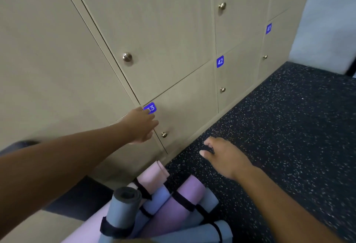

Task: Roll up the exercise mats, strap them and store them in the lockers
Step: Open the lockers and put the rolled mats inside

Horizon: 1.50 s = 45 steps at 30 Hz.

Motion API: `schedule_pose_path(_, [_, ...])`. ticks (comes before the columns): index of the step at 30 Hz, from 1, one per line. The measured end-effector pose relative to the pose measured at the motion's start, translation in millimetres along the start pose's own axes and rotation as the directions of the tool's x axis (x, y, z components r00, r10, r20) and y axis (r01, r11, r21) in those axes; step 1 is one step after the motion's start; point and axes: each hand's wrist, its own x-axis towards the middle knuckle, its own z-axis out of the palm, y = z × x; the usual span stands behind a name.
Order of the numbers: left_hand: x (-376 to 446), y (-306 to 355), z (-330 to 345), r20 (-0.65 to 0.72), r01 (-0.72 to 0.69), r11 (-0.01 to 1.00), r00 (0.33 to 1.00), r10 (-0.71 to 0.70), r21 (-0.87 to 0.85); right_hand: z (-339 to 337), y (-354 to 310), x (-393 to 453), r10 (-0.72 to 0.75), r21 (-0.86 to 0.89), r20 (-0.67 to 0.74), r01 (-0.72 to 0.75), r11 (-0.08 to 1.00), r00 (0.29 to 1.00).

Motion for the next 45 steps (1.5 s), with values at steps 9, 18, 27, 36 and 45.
schedule_pose_path(9, [-37,-40,122,-0.179,0.131,0.982,0.978,-0.105,0.137,65,-15,62,-0.056,-0.179,0.192,0.091,0.980,0.980])
schedule_pose_path(18, [-27,-54,172,-0.319,0.084,0.964,0.948,0.001,0.253,122,-47,188,-0.063,-0.268,0.155,0.103,0.958,0.986])
schedule_pose_path(27, [-23,-50,179,-0.367,0.096,0.936,0.929,0.037,0.338,178,-70,241,-0.083,-0.479,0.190,0.166,0.862,0.978])
schedule_pose_path(36, [-23,-51,177,-0.352,0.105,0.937,0.936,0.019,0.332,189,-52,214,-0.110,-0.456,0.039,0.116,0.882,0.993])
schedule_pose_path(45, [-31,-46,160,-0.247,0.115,0.964,0.968,-0.054,0.240,153,56,134,-0.163,-0.411,-0.251,0.048,0.910,0.954])
